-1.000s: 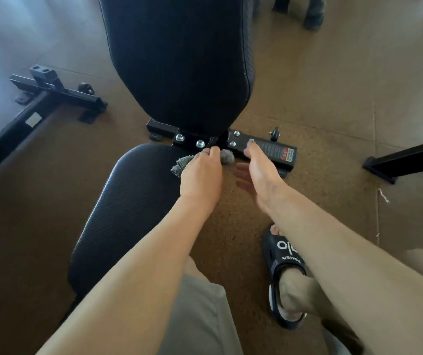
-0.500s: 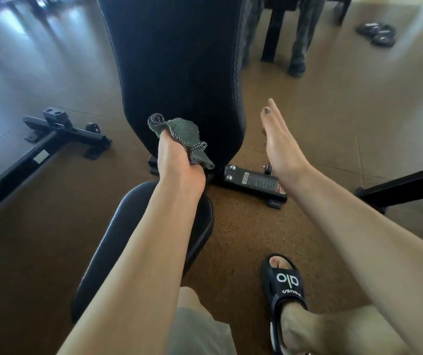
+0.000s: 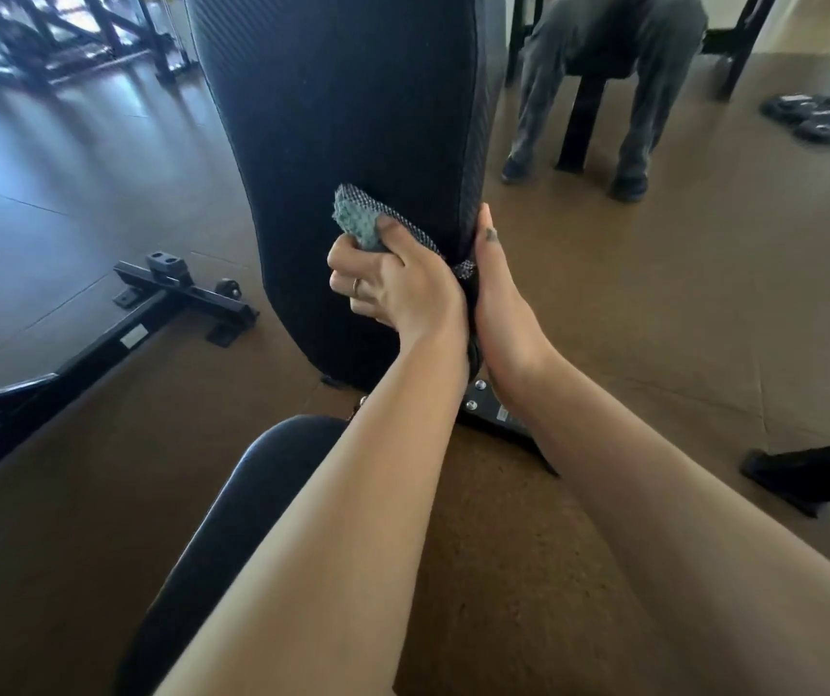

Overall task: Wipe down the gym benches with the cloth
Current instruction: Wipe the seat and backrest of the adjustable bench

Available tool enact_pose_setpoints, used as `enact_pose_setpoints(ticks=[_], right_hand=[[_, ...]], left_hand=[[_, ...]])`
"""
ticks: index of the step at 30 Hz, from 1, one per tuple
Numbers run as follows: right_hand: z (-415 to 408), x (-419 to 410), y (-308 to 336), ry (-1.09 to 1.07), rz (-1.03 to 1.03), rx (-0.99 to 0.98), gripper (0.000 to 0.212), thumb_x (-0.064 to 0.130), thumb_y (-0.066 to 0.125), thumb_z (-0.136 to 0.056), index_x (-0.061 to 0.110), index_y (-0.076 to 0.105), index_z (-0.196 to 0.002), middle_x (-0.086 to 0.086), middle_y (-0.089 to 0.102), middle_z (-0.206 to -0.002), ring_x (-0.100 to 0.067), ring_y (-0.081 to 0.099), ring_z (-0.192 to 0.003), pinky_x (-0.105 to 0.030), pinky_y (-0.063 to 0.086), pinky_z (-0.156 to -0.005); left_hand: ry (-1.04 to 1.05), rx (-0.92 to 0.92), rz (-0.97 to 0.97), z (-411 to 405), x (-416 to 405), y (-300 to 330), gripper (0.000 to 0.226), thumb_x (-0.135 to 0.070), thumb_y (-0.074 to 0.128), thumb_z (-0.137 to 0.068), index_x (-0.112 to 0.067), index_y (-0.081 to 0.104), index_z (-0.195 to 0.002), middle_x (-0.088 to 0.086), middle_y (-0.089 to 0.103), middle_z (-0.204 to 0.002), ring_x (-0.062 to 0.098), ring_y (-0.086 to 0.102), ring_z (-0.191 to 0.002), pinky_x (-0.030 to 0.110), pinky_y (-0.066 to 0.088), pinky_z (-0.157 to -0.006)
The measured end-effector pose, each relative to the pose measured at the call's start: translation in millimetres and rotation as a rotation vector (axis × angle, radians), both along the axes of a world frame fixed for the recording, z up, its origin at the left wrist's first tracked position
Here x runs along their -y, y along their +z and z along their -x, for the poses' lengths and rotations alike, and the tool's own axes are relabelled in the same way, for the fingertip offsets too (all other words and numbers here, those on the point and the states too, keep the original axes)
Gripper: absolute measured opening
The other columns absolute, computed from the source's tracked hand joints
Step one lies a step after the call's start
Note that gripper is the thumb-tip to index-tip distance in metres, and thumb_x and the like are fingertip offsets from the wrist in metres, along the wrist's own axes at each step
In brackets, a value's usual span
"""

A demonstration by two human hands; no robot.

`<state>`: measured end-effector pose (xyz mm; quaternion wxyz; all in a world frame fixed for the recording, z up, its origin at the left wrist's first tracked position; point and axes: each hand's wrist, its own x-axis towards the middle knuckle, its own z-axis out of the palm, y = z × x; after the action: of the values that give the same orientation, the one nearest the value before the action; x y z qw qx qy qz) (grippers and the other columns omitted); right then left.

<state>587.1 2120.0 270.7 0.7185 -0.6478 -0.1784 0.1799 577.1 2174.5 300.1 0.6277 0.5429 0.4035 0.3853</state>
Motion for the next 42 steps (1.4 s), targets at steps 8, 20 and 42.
enact_pose_setpoints(ticks=[8,20,42], right_hand=[[-18.1,-12.9,39.2,-0.087,0.046,0.057,0.070,0.064,0.023,-0.104,0.027,0.018,-0.164,0.003,0.025,-0.169,-0.019,0.021,-0.155,-0.048,0.016,-0.127],[-18.6,-12.0,39.8,-0.103,0.026,0.105,0.064,0.075,0.020,-0.091,0.029,0.047,-0.126,0.010,0.055,-0.129,-0.018,0.049,-0.125,-0.054,0.029,-0.113],[-25.1,2.5,30.7,0.004,-0.044,0.038,0.045,0.061,0.030,-0.102,0.036,0.056,-0.128,0.015,0.060,-0.124,-0.006,0.053,-0.121,-0.043,0.042,-0.107]], left_hand=[[0.030,-0.049,0.014,0.7,-27.5,18.5,0.023,-0.039,0.036,-0.107,-0.018,0.031,-0.114,0.007,0.035,-0.134,0.030,0.036,-0.130,0.041,0.034,-0.105],[0.192,-0.093,-0.200,-18.3,-45.9,41.2,0.035,-0.058,0.039,-0.085,-0.029,0.037,-0.105,0.007,0.047,-0.131,0.029,0.050,-0.122,0.055,0.048,-0.100],[0.313,-0.049,-0.578,-23.9,-3.7,34.9,0.023,-0.039,0.031,-0.099,-0.016,0.034,-0.103,0.011,0.046,-0.122,0.020,0.039,-0.112,0.037,0.034,-0.101]])
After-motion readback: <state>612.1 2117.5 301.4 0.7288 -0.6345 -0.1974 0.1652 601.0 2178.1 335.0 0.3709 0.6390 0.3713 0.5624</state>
